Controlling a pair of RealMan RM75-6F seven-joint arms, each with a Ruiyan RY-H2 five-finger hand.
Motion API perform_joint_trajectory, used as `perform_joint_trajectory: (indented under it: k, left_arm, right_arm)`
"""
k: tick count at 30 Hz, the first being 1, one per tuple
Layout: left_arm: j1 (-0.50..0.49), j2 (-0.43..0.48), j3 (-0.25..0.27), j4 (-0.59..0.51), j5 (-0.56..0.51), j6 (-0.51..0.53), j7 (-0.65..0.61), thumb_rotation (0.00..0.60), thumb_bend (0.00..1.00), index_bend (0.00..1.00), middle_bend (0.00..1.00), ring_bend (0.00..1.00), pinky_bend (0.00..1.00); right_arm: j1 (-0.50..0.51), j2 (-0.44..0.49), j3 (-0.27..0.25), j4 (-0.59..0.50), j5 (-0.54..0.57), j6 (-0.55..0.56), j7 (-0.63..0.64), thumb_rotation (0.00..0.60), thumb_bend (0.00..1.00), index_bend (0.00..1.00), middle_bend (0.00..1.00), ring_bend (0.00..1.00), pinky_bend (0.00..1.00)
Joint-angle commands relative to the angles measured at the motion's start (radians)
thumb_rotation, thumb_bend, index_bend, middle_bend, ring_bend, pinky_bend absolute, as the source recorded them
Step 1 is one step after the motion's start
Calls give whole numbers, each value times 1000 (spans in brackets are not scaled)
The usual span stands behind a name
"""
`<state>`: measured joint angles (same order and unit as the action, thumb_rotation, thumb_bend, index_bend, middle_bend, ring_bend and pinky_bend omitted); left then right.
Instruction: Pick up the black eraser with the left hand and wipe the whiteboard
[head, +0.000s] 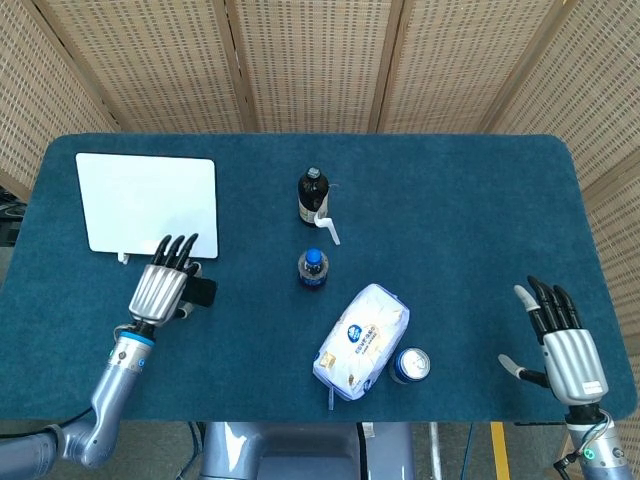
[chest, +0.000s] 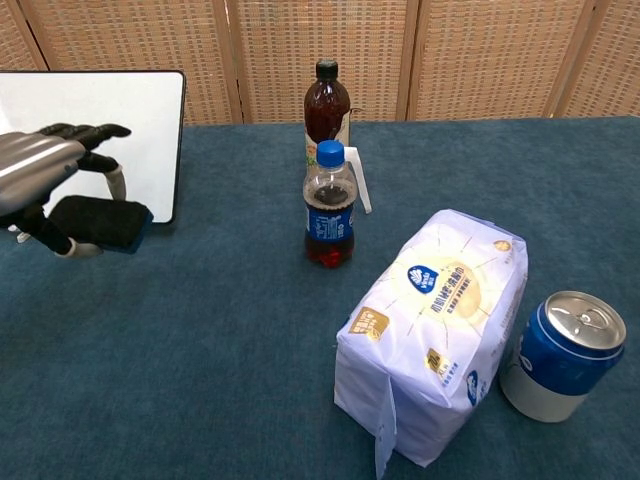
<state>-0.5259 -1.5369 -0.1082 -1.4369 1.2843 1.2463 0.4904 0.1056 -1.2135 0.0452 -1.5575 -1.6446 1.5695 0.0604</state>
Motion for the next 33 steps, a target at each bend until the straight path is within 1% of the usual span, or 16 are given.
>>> perform_joint_trajectory:
  k: [1, 4, 8, 13, 18, 27, 33]
  left_arm:
    - [-13, 0, -61, 104, 25, 48, -43, 600, 314, 532, 0, 0, 0]
    - [-28, -8, -86, 164, 21, 42, -72, 600, 301, 532, 0, 0, 0]
    - [-51, -17, -112, 233, 16, 34, -76, 600, 298, 532, 0, 0, 0]
    - [-87, -33, -139, 318, -10, -13, -79, 600, 296, 532, 0, 0, 0]
    - [-127, -66, -147, 416, -24, -66, -81, 600, 291, 532, 0, 0, 0]
    - [-195, -160, -153, 592, -41, -152, -112, 600, 285, 532, 0, 0, 0]
    - [-230, -214, -159, 693, -49, -188, -135, 600, 284, 532, 0, 0, 0]
  right_arm:
    - [2, -2, 1, 2, 4, -5, -3, 600, 0, 0, 0, 0, 0]
    - [4, -4, 2, 4, 10, -11, -5, 600, 0, 0, 0, 0, 0]
    - [5, -6, 5, 7, 17, -17, -5, 600, 0, 0, 0, 0, 0]
    - [8, -9, 7, 11, 25, -25, -5, 600, 0, 0, 0, 0, 0]
    - [10, -12, 8, 15, 30, -29, -9, 600, 0, 0, 0, 0, 0]
    - [14, -19, 15, 26, 50, -42, -11, 600, 0, 0, 0, 0, 0]
    - [16, -22, 19, 34, 58, -47, -6, 600, 0, 0, 0, 0, 0]
